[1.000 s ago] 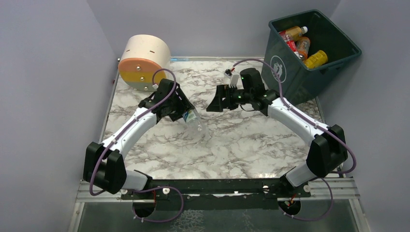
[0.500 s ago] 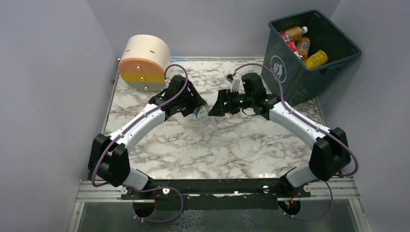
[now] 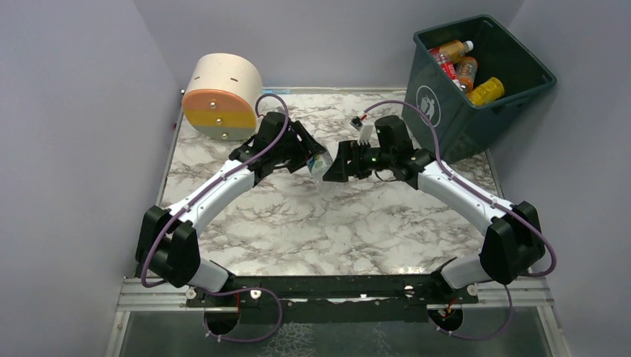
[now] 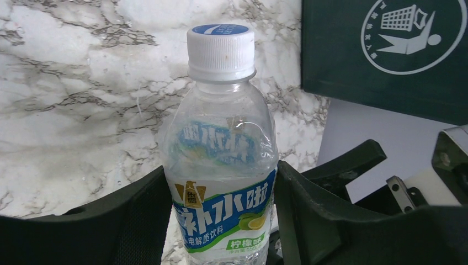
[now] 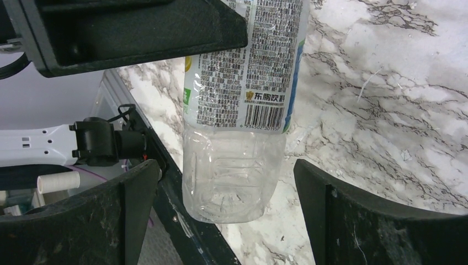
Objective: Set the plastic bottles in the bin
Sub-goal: Pick up the plastic bottle at the center of the board.
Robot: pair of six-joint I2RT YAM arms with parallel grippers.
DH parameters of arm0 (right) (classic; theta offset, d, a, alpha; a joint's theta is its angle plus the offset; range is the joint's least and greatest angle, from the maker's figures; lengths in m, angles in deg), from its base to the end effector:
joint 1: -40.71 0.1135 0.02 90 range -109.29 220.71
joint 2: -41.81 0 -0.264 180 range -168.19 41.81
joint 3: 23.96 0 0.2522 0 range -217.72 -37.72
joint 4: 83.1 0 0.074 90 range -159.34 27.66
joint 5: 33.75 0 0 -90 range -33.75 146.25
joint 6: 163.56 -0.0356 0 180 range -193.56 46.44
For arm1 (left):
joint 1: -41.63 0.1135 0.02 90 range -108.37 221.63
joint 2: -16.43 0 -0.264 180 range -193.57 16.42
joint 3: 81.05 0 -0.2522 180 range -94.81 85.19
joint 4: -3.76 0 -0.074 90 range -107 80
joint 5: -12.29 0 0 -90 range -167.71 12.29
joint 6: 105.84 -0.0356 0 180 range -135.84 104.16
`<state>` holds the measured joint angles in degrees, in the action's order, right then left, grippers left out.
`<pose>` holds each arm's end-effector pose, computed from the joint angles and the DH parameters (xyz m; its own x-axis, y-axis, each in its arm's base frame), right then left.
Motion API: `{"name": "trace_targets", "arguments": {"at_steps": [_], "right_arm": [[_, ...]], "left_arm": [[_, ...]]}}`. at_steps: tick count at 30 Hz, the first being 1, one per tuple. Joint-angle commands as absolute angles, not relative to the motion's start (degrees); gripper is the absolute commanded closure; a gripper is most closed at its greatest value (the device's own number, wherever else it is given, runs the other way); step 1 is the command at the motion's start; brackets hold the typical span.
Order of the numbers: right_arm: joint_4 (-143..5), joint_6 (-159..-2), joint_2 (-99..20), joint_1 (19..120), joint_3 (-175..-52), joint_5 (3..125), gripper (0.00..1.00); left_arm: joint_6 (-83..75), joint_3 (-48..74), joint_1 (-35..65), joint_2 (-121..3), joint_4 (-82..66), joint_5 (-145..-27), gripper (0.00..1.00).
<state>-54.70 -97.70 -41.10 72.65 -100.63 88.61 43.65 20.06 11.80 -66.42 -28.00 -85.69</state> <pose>0.2646 0.1874 0.2889 -0.7758 -0.0765 -0.6264 -0.5515 0.5645 0.6141 0.2816 -0.1672 0.2942 -0.7658 -0.5444 -0.3424 -0.1366 0.6579 -0.7406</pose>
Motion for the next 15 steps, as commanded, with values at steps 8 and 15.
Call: {"name": "trace_targets", "arguments": {"at_steps": [8,15], "right_arm": [[-56.59,-98.07,-40.12,73.14,-101.32,87.5,0.06],[-56.45,-98.17,-40.13,73.14,-101.27,87.54,0.12]], "left_arm": [[45.56,22.21,11.22,-63.79,-19.58,-90.63,0.45],[46.19,23.7,11.21,-62.79,-15.59,-92.16,0.44]]}}
